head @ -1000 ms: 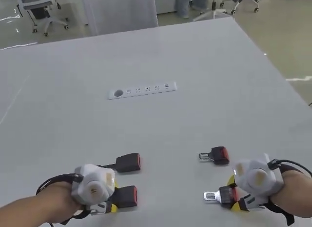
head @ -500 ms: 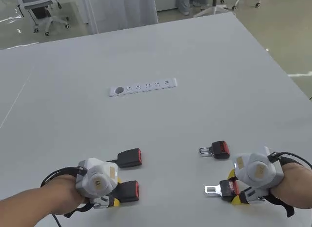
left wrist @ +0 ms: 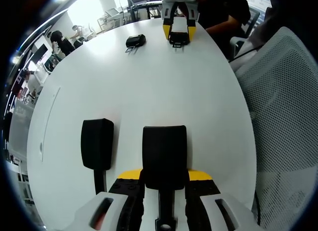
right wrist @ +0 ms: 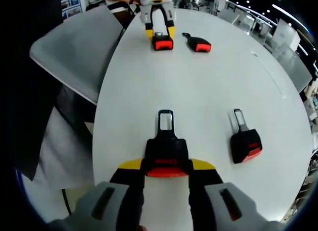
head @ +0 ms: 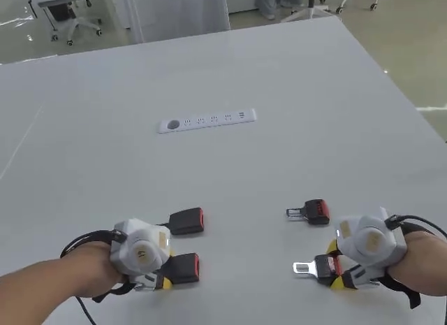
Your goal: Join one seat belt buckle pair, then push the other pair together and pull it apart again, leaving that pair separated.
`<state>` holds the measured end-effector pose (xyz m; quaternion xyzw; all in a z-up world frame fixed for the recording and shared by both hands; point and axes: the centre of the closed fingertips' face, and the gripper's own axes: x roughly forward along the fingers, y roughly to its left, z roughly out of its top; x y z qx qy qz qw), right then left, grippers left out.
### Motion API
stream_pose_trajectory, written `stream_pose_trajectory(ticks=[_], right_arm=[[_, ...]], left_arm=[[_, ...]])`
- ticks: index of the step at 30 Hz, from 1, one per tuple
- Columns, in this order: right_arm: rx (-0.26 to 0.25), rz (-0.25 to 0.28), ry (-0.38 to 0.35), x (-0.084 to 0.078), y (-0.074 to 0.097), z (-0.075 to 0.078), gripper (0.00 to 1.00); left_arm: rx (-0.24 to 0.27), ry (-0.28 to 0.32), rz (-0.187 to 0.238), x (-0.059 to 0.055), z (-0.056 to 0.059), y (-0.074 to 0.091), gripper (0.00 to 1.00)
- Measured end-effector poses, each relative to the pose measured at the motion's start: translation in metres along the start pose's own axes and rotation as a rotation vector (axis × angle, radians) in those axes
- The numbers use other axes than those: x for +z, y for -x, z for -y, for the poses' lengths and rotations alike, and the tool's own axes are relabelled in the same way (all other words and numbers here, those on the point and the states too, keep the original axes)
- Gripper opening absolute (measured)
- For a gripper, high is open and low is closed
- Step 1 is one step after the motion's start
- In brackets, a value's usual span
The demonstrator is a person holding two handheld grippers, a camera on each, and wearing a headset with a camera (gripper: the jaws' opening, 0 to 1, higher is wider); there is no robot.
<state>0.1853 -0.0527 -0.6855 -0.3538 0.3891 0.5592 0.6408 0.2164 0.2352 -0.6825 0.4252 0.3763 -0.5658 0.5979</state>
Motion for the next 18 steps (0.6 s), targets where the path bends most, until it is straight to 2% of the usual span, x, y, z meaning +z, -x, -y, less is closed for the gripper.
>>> stream_pose_trajectory(ticks=[10,18], right_arm=[[-0.014,-0.013,-0.001,0.001,0.000,0.000,0.33],[-0.027,0.018,-0.013,0.016,-0.007,0.000,0.33]], left_arm=[[-0.007,0.000,-0.009,0.000,0.000,0.000,0.32],[-0.007,-0.002,-0.010,-0.001,0.000,0.000,0.32]])
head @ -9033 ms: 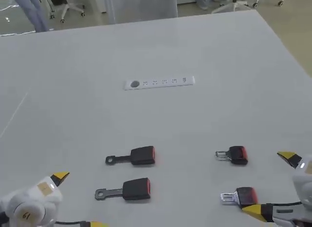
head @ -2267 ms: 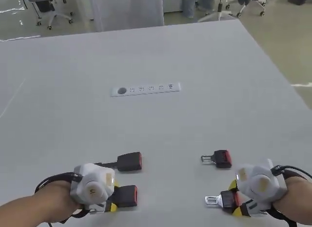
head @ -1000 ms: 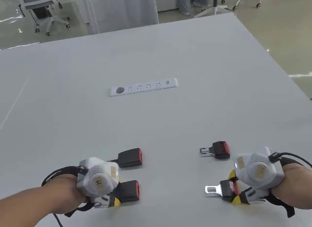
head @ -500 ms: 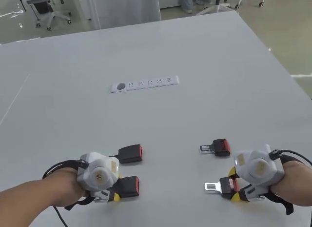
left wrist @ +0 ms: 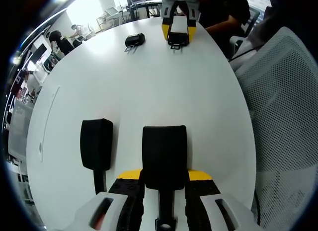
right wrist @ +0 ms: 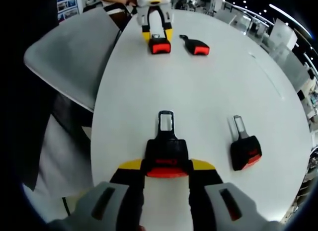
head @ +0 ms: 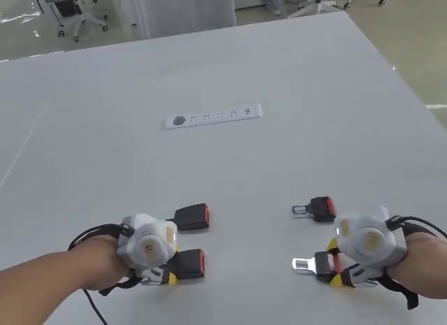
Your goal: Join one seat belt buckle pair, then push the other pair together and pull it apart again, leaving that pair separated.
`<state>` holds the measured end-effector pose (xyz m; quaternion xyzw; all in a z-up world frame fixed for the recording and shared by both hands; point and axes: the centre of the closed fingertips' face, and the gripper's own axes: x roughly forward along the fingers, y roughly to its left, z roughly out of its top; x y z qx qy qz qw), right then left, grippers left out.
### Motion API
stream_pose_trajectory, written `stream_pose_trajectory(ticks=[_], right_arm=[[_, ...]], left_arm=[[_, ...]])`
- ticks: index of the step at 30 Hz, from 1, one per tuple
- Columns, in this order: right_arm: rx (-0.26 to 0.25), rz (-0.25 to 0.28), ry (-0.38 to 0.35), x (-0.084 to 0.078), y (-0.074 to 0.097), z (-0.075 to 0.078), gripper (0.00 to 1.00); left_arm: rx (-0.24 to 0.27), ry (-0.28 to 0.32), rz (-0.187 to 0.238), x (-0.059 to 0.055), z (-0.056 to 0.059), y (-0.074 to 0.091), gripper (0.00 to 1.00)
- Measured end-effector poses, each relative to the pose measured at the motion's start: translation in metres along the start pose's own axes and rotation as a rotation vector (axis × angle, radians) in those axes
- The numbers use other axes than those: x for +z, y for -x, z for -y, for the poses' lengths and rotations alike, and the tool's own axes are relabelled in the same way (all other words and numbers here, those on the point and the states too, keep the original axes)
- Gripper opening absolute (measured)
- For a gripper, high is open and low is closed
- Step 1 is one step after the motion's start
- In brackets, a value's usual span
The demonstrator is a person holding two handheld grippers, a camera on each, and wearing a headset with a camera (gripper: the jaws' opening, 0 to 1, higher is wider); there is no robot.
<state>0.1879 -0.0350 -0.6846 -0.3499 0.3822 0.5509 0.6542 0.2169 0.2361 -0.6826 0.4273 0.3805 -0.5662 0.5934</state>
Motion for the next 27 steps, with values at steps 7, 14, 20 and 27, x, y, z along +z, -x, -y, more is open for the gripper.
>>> stream_pose_trajectory(ticks=[7,14,20,27], right_arm=[[-0.002,0.040,-0.010,0.016,-0.007,0.002,0.33],[-0.007,0.090,-0.025,0.035,-0.016,0.003,0.33],[-0.012,0.134,-0.029,0.054,-0.025,0.003,0.33],[-0.010,0.179,-0.031,0.079,-0.036,0.004,0.33]], left_arm=[[-0.002,-0.003,-0.006,0.000,0.000,0.000,0.32],[-0.007,-0.007,-0.013,0.001,0.000,0.000,0.32],[-0.010,-0.010,-0.018,0.001,0.000,-0.001,0.32],[-0.009,-0.007,-0.016,0.001,0.000,-0.001,0.32]])
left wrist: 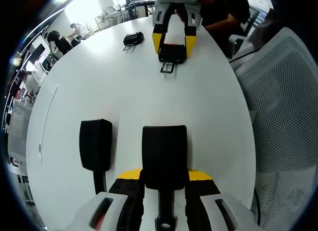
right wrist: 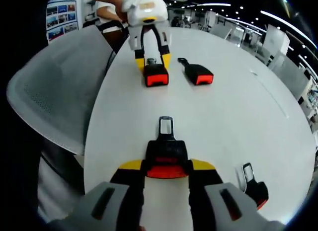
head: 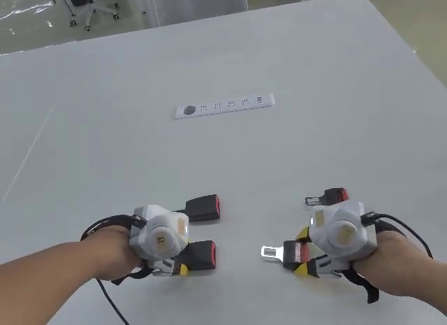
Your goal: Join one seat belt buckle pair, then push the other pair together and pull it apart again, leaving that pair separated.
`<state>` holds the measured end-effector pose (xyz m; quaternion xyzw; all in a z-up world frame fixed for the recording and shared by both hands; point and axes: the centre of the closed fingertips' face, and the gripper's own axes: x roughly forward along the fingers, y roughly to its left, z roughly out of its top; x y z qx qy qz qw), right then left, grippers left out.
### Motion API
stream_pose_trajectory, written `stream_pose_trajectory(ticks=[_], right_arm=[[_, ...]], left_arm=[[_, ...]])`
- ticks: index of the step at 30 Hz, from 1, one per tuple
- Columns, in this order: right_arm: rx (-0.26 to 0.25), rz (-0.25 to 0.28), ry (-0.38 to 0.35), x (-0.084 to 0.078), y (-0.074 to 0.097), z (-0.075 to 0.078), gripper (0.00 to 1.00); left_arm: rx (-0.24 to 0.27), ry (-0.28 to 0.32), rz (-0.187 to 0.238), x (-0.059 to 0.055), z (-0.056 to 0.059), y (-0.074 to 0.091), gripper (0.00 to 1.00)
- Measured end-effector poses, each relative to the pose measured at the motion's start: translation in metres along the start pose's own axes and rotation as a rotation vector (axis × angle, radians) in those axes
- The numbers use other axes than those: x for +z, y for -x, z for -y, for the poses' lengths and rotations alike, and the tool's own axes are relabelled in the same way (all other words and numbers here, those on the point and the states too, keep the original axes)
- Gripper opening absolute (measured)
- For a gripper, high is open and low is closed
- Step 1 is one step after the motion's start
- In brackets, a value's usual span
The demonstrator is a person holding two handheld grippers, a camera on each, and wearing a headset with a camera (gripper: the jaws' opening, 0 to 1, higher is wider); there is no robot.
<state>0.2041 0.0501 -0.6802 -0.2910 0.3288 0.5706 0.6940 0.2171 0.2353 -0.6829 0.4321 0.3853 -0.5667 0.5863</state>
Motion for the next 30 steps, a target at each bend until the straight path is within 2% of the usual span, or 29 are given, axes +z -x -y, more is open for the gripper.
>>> stream_pose_trajectory(ticks=[5,11,21,26,30], right_arm=[[0.008,0.024,0.013,0.017,-0.013,-0.002,0.33],[0.016,0.030,0.036,0.032,-0.025,-0.006,0.33],[0.052,-0.010,0.098,0.061,-0.049,-0.011,0.33],[0.055,-0.027,0.111,0.067,-0.054,-0.011,0.33],[0.050,-0.039,0.109,0.065,-0.054,-0.010,0.33]], left_arm=[[-0.001,0.003,-0.001,0.000,0.000,0.000,0.32],[0.000,0.005,-0.002,-0.001,0.000,0.000,0.32],[0.006,0.009,-0.003,-0.001,0.000,0.000,0.32],[0.012,0.012,-0.001,-0.002,0.000,0.000,0.31],[0.014,0.014,0.001,-0.001,0.000,0.000,0.31]])
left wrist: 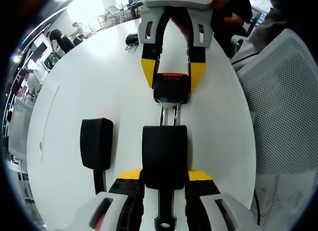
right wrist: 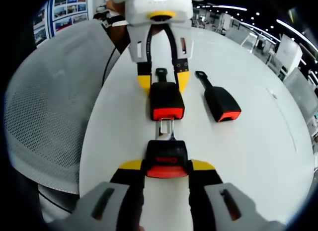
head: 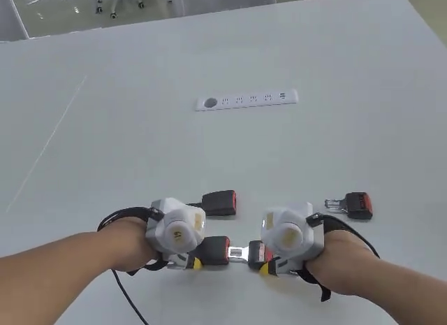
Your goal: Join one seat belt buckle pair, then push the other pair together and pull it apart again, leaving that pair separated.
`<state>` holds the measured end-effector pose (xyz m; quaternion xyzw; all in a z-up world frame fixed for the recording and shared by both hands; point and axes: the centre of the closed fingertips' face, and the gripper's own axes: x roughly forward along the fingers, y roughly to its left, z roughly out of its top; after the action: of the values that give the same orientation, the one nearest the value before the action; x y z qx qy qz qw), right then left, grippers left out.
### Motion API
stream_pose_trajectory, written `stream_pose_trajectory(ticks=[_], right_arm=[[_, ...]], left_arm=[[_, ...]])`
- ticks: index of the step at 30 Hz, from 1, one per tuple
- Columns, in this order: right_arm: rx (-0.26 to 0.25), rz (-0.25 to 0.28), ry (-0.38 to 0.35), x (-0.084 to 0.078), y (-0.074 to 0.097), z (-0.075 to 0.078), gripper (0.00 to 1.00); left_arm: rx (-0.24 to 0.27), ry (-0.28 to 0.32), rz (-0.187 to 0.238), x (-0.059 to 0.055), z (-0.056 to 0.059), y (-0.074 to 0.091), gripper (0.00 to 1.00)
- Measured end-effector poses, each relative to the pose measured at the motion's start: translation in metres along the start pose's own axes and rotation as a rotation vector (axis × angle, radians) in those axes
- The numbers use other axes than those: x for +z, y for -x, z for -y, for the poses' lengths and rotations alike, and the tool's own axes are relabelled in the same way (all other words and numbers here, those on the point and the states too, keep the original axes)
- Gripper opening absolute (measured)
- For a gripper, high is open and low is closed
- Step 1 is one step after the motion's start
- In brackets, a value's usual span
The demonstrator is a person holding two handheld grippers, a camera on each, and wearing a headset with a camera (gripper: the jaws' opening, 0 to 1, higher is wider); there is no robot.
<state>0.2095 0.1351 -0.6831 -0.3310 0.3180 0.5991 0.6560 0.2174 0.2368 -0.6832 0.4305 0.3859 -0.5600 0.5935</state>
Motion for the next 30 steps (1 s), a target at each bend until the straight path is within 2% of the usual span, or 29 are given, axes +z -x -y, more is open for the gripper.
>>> stream_pose_trajectory(ticks=[11,25,30], right_arm=[[-0.023,0.015,0.020,0.007,-0.004,0.001,0.33],[-0.004,0.065,0.053,0.014,-0.008,0.001,0.31],[0.002,0.050,0.077,0.018,-0.011,0.002,0.30]], left_arm=[[0.004,0.002,0.004,0.000,-0.001,0.000,0.31],[0.004,-0.013,0.025,0.001,0.001,0.001,0.31],[0.003,-0.018,0.030,0.001,0.002,0.001,0.30]])
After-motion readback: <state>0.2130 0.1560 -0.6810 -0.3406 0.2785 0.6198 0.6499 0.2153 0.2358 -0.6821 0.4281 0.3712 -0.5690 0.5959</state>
